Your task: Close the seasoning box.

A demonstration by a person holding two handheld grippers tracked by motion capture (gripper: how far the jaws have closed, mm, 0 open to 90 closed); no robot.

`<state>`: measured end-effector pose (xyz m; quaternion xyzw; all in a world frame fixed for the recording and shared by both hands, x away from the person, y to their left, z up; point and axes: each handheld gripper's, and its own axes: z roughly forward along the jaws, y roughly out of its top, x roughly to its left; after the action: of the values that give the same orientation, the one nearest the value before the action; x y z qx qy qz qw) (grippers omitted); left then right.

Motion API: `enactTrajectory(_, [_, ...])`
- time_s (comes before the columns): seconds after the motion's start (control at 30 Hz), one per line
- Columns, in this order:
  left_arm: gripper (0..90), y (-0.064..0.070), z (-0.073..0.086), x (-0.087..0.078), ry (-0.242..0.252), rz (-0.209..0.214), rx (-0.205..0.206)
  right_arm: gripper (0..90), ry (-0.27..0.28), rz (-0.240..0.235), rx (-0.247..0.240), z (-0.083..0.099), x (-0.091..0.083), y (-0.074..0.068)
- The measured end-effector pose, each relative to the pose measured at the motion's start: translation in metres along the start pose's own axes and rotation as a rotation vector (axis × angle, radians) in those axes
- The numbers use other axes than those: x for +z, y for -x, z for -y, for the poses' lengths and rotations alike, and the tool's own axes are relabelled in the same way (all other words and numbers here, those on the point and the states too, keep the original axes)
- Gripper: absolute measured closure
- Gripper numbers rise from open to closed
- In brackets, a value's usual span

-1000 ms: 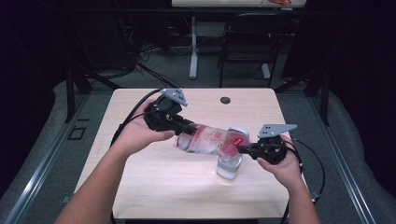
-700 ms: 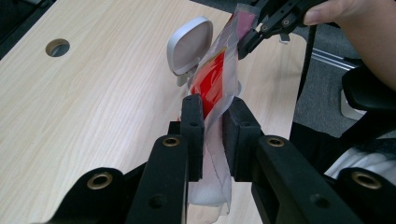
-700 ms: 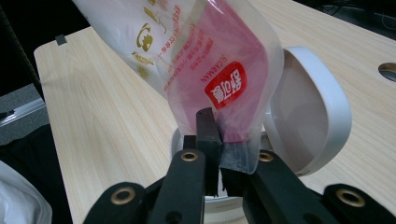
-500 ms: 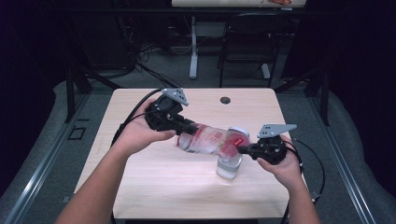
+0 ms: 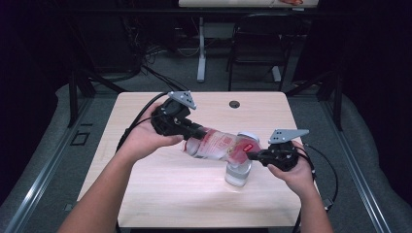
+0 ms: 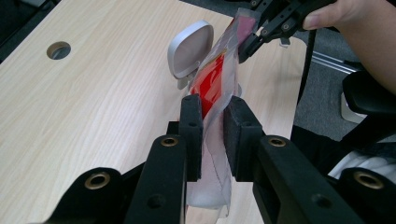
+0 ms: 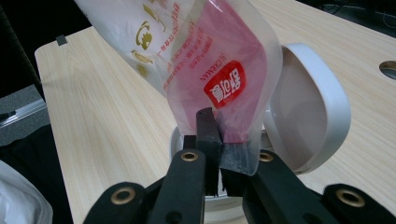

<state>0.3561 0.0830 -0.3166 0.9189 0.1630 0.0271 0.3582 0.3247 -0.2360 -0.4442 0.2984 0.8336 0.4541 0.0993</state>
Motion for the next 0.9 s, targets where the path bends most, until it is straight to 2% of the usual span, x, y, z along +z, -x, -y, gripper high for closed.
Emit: enactTrajectory(0.9, [75.5, -0.0021, 0.0021, 0.0001, 0.021, 0.005, -0.009, 89.6, 0.005, 0.007, 0.008, 0.0021, 0.0002, 0.0028])
